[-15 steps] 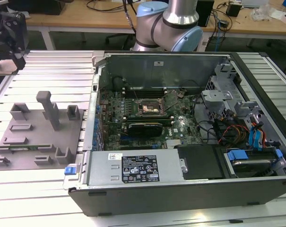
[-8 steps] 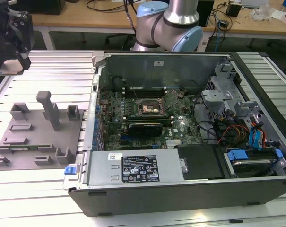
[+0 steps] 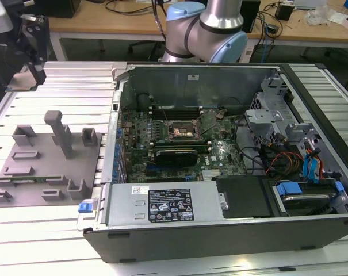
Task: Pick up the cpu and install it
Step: 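Pick up the cpu and move it towards the insertion slot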
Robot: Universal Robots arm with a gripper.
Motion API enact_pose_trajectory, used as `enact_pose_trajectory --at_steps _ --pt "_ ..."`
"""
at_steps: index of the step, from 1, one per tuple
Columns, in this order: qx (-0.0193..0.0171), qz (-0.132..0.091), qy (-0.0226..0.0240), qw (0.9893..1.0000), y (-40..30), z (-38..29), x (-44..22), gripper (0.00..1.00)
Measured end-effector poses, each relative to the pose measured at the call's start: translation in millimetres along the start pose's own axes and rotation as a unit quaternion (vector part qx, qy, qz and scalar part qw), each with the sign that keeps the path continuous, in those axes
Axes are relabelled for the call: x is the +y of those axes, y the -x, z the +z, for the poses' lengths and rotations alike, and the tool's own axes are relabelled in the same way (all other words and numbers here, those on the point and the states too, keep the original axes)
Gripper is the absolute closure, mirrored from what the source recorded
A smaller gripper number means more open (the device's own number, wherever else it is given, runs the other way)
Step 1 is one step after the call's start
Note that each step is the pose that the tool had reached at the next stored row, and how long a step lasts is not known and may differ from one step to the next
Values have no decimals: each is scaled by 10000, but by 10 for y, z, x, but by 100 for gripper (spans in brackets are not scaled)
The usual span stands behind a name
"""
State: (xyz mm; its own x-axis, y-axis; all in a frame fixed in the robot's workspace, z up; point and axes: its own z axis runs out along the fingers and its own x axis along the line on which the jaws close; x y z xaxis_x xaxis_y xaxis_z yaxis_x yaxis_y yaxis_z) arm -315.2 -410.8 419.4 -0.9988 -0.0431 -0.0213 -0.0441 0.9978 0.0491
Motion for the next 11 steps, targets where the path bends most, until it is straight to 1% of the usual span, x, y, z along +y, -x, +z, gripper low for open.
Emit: enact_pose_trajectory --at_steps 3,7,11 --pt "0 -1 0 10000 100 2 -5 45" --pt "0 0 0 10000 164 3 -8 45" --pt "0 0 0 10000 245 4 -11 45"
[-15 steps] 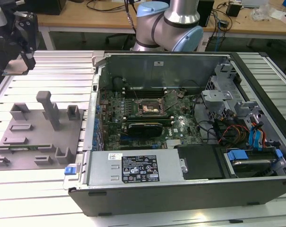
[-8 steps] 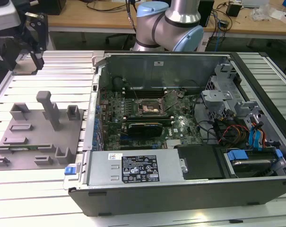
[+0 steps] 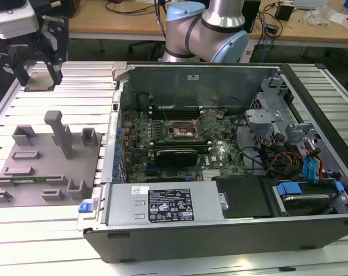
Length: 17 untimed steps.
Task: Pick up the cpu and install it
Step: 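Pick up the cpu and move it towards the insertion slot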
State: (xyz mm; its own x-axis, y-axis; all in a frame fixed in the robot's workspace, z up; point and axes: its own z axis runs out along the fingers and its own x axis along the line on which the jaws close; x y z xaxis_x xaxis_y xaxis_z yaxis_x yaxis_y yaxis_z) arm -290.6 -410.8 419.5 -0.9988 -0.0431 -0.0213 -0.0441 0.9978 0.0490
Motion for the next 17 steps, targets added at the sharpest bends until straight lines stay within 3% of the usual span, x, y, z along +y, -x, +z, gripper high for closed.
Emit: enact_pose_trajectory --at_steps 10,17 --pt "0 0 0 10000 164 4 -7 45" --pt "0 0 0 10000 326 6 -15 45"
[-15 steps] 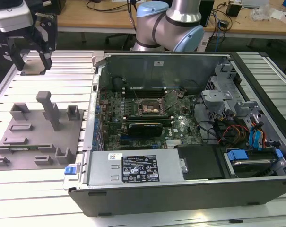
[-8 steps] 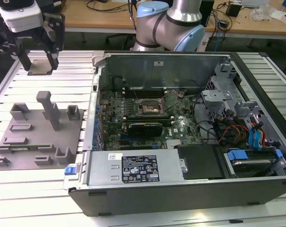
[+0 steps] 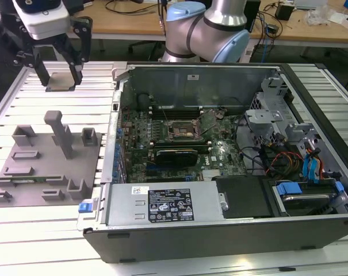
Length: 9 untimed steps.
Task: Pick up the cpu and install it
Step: 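Pick up the cpu and move it towards the insertion slot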
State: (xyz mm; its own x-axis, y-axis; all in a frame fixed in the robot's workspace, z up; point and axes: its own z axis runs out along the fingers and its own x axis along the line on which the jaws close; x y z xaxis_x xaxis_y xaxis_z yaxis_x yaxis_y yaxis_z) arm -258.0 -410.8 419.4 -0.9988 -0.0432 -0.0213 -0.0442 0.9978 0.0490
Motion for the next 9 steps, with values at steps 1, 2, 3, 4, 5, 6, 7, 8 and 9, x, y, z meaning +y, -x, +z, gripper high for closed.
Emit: enact_pose_trajectory --at_steps 1,2,3,4,5,6,7,8,9 --pt "0 -1 0 10000 34 1 -2 45" --pt "0 0 0 10000 59 1 -2 45" --pt "0 0 0 10000 75 1 -3 45" --pt "0 0 0 10000 90 1 -4 45" --pt "0 0 0 10000 105 2 -5 45" --pt "0 0 0 10000 117 2 -5 45" --pt "0 0 0 10000 143 3 -6 45" --pt "0 0 0 10000 156 3 -7 45" --pt "0 0 0 10000 169 3 -7 45"
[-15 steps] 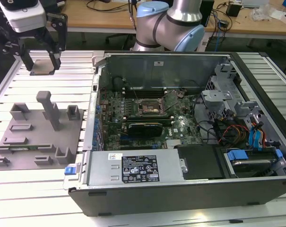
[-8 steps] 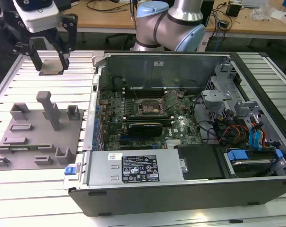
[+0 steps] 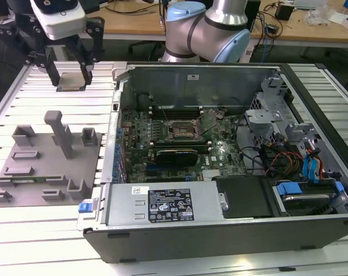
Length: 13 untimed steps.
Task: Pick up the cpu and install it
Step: 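Pick up the cpu and move it towards the insertion slot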
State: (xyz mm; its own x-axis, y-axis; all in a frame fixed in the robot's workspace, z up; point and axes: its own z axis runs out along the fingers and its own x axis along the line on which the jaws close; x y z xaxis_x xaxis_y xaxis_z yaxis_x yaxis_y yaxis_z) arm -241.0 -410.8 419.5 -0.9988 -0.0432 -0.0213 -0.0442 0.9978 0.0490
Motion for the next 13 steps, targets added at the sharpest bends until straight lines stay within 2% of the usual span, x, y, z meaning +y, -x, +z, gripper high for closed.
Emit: enact_pose_trajectory --at_steps 13 --pt "0 0 0 10000 243 5 -11 45"
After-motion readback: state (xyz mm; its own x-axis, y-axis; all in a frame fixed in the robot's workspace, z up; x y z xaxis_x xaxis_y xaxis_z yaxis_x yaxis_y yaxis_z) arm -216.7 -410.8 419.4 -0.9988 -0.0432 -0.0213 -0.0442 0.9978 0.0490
